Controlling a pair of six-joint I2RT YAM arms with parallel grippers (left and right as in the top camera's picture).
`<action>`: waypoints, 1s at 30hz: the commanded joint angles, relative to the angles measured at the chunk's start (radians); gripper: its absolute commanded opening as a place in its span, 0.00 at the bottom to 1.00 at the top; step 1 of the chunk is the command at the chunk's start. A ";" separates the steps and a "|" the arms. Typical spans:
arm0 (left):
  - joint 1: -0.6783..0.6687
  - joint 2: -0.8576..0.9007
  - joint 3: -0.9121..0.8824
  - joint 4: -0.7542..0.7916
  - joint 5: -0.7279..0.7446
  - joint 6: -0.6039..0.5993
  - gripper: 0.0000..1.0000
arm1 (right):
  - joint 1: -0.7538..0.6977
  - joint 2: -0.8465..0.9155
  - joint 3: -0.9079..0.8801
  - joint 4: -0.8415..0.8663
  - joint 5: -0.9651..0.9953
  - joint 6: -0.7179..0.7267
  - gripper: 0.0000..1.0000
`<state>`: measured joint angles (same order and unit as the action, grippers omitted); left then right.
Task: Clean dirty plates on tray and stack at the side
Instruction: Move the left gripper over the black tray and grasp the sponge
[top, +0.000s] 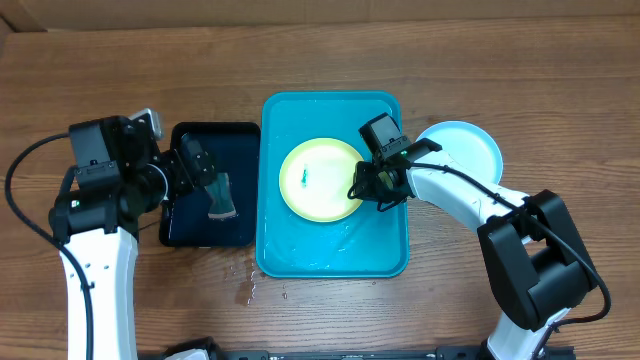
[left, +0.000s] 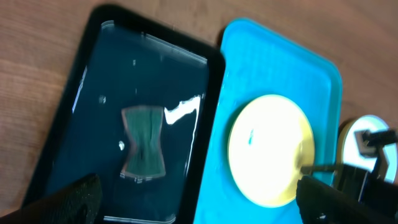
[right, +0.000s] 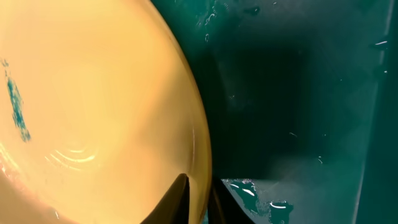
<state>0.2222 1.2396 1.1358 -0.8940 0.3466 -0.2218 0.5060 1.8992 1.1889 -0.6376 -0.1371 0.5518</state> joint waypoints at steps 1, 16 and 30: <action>-0.013 0.036 0.011 -0.019 0.020 0.050 1.00 | 0.001 -0.023 -0.005 0.012 0.021 0.003 0.08; -0.159 0.347 0.011 -0.018 -0.282 -0.014 0.57 | 0.001 -0.023 -0.005 0.015 0.039 0.025 0.04; -0.192 0.520 0.011 0.061 -0.346 -0.011 0.42 | 0.001 -0.023 -0.005 0.022 0.038 0.029 0.04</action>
<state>0.0387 1.7447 1.1358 -0.8394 0.0246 -0.2268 0.5064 1.8992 1.1889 -0.6212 -0.1150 0.5739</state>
